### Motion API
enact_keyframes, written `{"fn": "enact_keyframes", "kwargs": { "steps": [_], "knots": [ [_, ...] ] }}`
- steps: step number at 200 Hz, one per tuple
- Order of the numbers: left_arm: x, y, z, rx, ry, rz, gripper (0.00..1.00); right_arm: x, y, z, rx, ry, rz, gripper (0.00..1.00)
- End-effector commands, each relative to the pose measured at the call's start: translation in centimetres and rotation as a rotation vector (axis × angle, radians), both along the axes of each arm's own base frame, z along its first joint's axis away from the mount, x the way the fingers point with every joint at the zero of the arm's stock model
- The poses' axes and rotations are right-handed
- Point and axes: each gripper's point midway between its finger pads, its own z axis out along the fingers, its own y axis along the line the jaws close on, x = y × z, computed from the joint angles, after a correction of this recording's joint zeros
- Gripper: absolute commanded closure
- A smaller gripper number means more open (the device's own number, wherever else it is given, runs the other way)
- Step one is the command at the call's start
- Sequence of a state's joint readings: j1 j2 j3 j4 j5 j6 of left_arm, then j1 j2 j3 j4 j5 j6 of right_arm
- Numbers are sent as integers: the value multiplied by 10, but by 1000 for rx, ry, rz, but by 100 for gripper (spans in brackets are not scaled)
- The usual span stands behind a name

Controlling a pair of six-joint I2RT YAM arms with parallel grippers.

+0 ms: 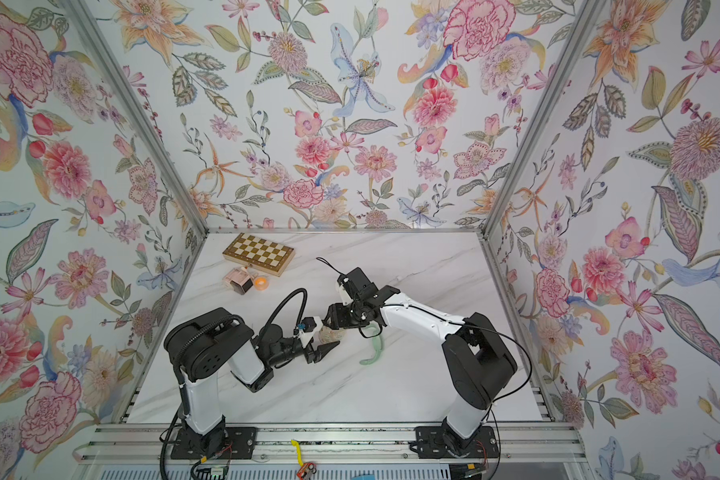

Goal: Assemble the baby bottles
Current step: Pick up the baby bottle from the center of the board, then pick up the handle at the center of the board.

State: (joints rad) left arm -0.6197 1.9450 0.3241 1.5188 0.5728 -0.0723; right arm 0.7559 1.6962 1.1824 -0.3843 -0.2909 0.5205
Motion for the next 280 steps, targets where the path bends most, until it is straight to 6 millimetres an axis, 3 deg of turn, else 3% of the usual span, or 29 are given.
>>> {"fn": "enact_keyframes", "kwargs": {
  "steps": [1, 30, 67, 80, 97, 119, 140, 154, 173, 186, 192, 208, 221, 236, 252, 280],
  "knots": [
    [7, 0, 60, -165, -210, 2, 30, -22, 11, 5, 57, 59, 68, 66],
    [7, 0, 59, -163, -208, 6, 19, -22, 10, 3, 52, 64, 62, 67],
    [8, -1, 56, -163, -196, 4, 14, -23, 12, 6, 60, 64, 65, 68],
    [8, -1, 56, -163, -196, 4, 19, -23, 10, 5, 55, 60, 63, 68],
    [10, 0, 55, -158, -199, 13, 35, -24, 7, 2, 44, 64, 60, 68],
    [12, 1, 56, -164, -196, 15, 48, -27, 7, -5, 28, 81, 70, 66],
    [12, 2, 57, -164, -198, 14, 56, -27, 3, -6, 2, 68, 61, 54],
    [12, 2, 56, -164, -197, 14, 63, -24, -1, 3, 4, 48, 44, 21],
    [12, 3, 56, -162, -198, 17, 68, -15, -31, 37, -7, -40, -44, 0],
    [13, 3, 58, -165, -203, 16, 69, -8, -68, 75, 62, -89, -151, 1],
    [13, 3, 60, -167, -208, 15, 69, -2, -94, 94, 98, -115, -226, 1],
    [14, 4, 62, -171, -213, 17, 70, -5, -149, 108, 118, -130, -356, 1],
    [13, 3, 64, -178, -213, 5, 70, -13, -169, 91, 123, -73, -388, 1],
    [12, 2, 68, -186, -217, -1, 70, -21, -174, 56, 82, -17, -366, 1],
    [11, 3, 71, -189, -224, -3, 70, -27, -154, 33, 188, 26, -308, 3],
    [10, 4, 73, -192, -224, 3, 71, -36, -128, 11, 271, 57, -273, 15]
  ]
}}
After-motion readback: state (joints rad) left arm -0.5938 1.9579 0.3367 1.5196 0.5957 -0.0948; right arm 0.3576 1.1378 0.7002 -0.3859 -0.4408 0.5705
